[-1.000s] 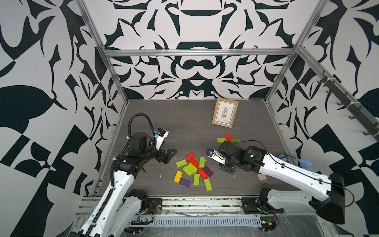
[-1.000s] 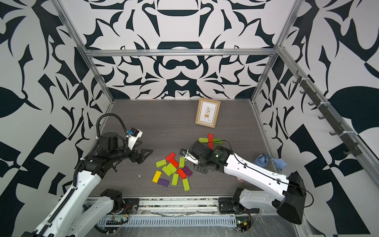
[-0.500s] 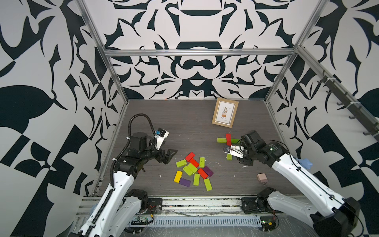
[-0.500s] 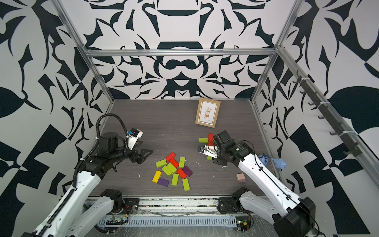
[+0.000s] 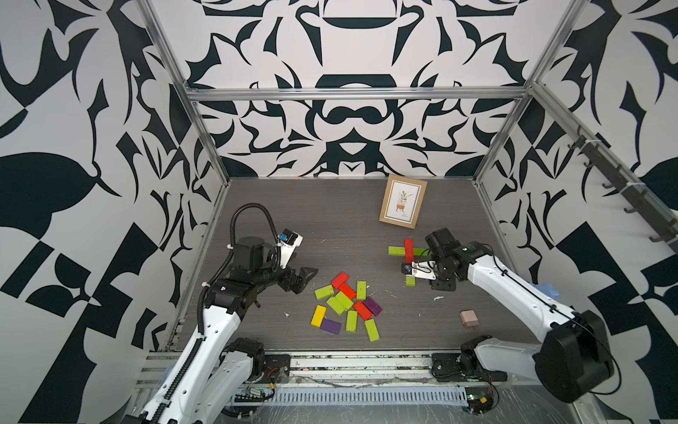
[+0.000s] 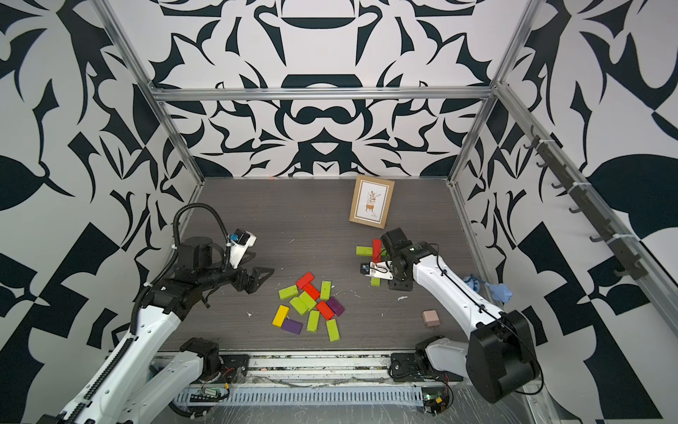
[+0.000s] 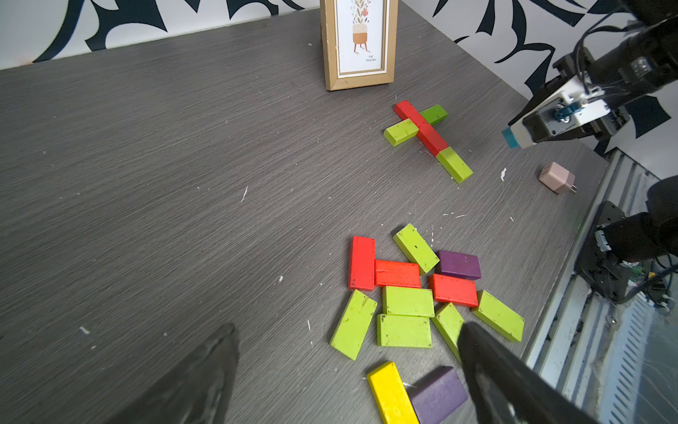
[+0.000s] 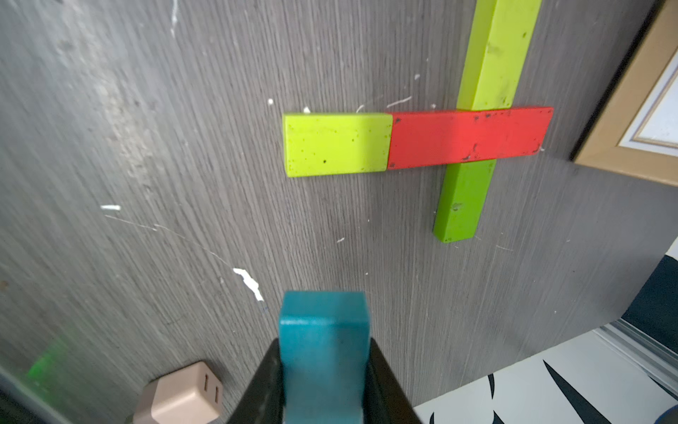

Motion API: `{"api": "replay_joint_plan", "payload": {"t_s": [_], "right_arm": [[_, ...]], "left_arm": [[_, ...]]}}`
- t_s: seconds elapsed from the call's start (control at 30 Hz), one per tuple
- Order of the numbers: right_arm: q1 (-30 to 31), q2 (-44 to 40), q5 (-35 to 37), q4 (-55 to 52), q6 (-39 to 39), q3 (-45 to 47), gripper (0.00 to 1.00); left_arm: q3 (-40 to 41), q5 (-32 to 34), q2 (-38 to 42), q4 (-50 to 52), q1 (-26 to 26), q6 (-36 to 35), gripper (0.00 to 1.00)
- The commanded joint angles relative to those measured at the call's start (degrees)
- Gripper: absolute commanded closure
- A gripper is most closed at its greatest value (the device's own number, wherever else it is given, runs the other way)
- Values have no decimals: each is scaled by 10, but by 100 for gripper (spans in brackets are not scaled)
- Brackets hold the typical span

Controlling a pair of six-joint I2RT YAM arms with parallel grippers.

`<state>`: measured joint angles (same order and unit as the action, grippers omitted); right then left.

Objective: Assemble the letter t with building blocks
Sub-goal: Assemble the building block at the center of the board.

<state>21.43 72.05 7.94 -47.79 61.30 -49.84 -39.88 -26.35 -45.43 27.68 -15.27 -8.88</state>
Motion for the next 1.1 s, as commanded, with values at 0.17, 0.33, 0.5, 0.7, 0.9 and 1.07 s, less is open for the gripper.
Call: {"api": "replay_joint_plan", "payload": {"t_s": [0.17,0.33,0.5,0.7,0.9,1.07], "right_arm": [[-10,59,-10,30,8,-4,100],[-11,92,-21,35,11,-10,100],[-11,109,-32,45,8,-6,100],[-11,139,-38,50,5,-10,100],[-11,156,-40,58,4,-8,98],[-11,162,-41,69,5,-3,97]], "left_arm": [[1,-4,5,-3,-6,-5,3],[1,-2,7,-4,-8,-6,3],[2,3,6,-4,-8,-6,3],[2,3,5,-4,-8,-6,4],[3,5,3,-5,-9,-7,4],[3,9,2,-5,-9,-6,4]]}}
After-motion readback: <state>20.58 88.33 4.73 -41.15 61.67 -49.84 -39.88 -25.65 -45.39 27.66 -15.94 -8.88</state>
